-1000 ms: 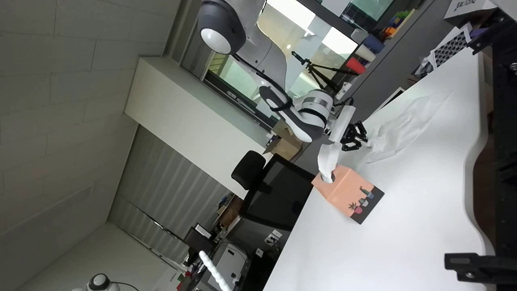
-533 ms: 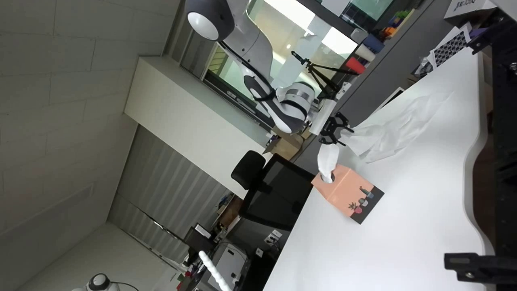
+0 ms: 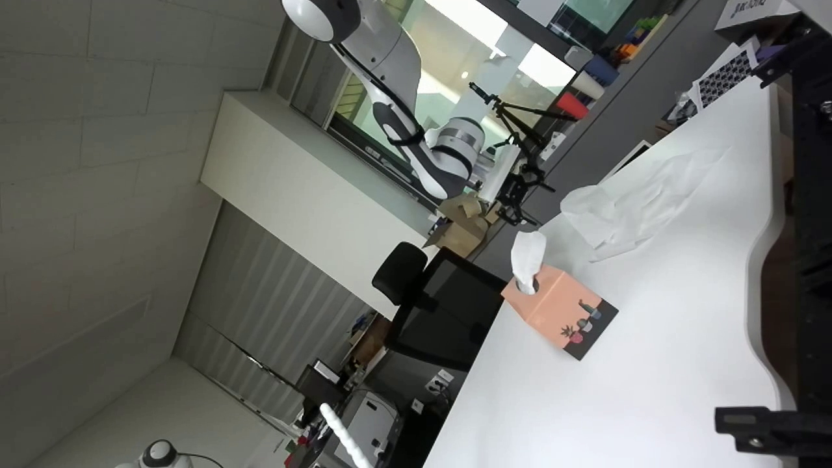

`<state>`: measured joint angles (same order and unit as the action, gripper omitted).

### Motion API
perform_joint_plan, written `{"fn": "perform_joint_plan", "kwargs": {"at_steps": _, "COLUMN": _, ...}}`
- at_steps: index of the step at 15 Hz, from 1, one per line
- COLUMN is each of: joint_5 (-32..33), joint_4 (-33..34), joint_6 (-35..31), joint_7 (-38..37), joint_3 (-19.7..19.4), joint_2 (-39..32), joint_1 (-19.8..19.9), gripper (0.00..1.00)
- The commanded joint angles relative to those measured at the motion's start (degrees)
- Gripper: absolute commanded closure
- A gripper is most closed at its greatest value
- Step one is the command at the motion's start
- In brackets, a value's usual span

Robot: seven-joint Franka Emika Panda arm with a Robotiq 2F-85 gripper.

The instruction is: Remove a tissue from the box and put it on the table

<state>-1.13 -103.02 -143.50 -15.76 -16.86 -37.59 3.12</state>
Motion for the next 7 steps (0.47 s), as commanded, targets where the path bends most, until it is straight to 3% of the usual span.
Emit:
{"fn": "perform_joint_plan", "kwargs": {"at_steps": 1, "joint_5": 2.98, "joint_4": -0.36, "joint_6": 5.84, "joint_7": -1.29, "joint_3": 0.15, "joint_2": 2.47, "joint_1": -0.17, "gripper": 0.0}}
{"fn": "perform_joint_plan", "kwargs": {"at_steps": 7, "joint_5": 3.27, "joint_4": 0.17, "joint_6": 6.9, "joint_7": -0.55, "joint_3": 1.72, "joint_2": 1.91, "joint_1": 1.0, "gripper": 0.0}}
